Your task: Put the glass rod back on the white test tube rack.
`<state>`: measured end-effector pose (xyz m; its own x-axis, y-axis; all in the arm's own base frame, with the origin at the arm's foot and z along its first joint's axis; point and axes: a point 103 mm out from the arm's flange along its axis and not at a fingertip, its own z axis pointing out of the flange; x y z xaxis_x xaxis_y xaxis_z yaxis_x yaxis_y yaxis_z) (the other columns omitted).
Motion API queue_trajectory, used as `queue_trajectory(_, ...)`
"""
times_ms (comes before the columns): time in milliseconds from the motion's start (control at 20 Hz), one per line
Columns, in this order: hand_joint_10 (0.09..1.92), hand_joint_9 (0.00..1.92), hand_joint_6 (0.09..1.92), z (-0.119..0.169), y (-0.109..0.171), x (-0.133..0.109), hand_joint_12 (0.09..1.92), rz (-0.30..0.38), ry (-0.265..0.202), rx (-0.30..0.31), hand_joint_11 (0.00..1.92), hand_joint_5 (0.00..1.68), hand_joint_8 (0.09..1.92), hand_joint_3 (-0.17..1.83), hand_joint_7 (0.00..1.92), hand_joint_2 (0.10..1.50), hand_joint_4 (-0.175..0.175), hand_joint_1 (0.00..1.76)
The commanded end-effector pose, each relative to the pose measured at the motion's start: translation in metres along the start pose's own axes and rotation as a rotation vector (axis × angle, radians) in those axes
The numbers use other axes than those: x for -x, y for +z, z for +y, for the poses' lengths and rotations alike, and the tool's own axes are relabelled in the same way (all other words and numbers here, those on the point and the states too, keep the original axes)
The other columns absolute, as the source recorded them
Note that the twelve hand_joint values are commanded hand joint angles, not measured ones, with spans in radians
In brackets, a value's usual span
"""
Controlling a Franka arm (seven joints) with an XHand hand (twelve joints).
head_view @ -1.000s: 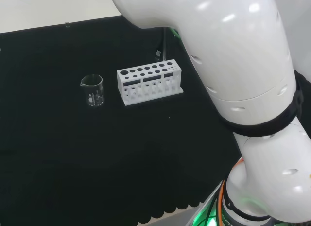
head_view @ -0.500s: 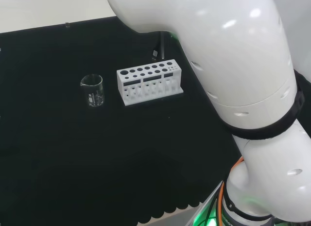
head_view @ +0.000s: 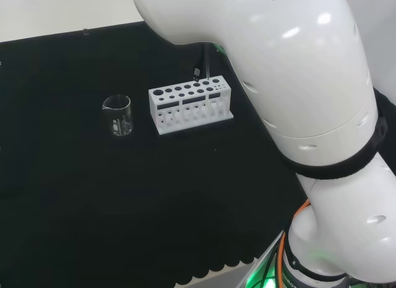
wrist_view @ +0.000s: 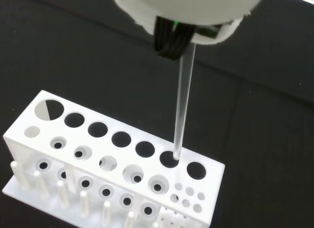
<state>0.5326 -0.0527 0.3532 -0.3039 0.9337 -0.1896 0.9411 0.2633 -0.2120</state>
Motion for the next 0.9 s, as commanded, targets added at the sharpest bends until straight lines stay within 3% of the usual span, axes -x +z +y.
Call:
queue_trajectory(50, 0.63, 1.71, 0.58, -0.001, 0.004, 0.001, 0.75, 0.005, 0.003, -0.004, 1.62, 1.21, 0.83, 0.75, 1.35, 0.62, -0.175, 1.33)
queue_trajectory(900, 0.63, 1.71, 0.58, 0.012, 0.006, -0.009, 0.75, 0.0, -0.032, -0.025, 1.62, 1.21, 0.83, 0.75, 1.35, 0.62, -0.175, 1.33)
